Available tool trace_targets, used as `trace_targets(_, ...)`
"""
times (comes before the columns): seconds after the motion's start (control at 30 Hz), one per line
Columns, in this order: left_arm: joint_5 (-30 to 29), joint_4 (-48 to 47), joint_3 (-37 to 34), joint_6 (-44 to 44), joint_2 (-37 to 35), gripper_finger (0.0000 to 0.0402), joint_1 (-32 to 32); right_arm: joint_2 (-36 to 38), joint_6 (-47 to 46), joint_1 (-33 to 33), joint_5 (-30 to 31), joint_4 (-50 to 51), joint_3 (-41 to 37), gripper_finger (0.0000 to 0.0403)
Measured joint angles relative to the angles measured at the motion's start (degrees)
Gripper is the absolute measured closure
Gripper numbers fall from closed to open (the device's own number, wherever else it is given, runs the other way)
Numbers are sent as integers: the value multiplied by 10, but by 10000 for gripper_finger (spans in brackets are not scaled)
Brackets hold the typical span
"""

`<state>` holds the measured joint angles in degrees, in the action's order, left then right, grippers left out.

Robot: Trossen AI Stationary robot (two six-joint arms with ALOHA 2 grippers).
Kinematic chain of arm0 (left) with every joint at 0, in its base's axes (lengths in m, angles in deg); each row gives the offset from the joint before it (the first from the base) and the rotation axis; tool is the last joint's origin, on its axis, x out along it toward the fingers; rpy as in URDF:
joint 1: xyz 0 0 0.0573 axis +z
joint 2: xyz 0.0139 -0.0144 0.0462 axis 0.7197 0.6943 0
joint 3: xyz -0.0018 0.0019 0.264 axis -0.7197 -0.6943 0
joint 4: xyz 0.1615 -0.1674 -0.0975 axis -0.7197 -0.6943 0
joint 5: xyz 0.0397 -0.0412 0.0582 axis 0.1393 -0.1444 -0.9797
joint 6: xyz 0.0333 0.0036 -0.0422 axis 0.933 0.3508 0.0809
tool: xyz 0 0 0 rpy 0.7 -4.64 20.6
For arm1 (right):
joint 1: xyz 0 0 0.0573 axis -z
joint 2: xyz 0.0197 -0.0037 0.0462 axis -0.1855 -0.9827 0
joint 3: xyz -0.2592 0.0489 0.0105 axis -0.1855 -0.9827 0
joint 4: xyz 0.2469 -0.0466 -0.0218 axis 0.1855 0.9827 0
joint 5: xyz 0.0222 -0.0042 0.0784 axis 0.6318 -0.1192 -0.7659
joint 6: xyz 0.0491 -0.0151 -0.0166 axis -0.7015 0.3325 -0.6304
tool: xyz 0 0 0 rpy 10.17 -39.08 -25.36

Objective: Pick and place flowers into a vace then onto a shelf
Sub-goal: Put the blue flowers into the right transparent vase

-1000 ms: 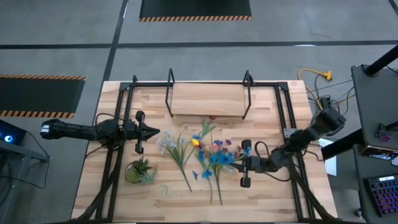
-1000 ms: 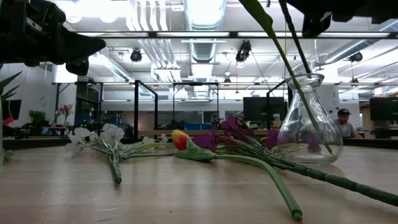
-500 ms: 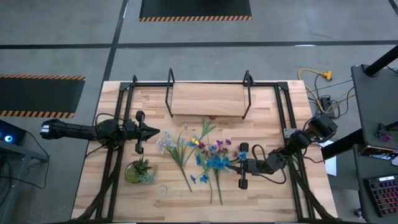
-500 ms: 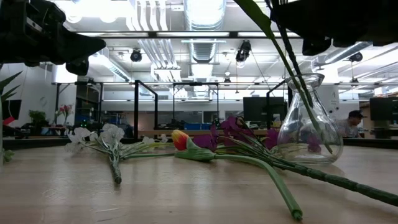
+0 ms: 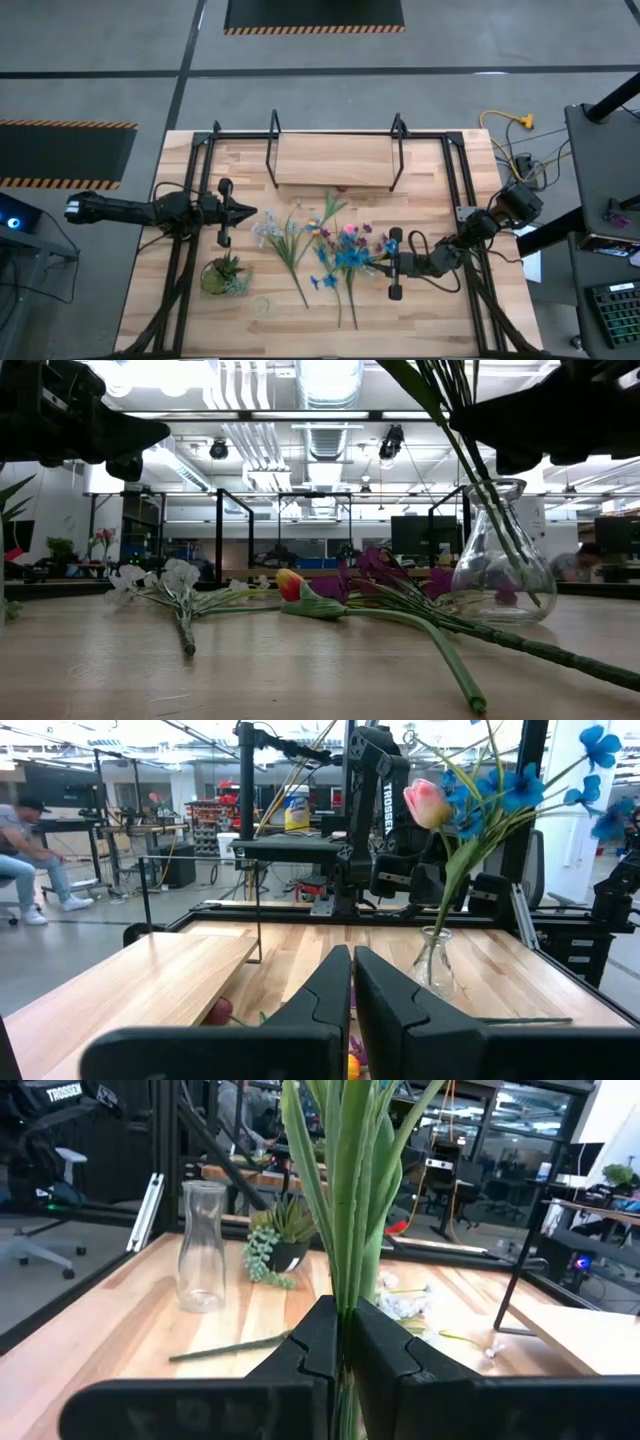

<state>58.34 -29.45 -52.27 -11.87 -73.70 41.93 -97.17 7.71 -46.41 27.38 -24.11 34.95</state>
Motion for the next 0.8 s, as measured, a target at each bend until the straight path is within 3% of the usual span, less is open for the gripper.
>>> trace_targets(0.8, 0, 0, 0, 0, 0, 402, 0, 3, -25, 0, -1, 62, -6, 390)
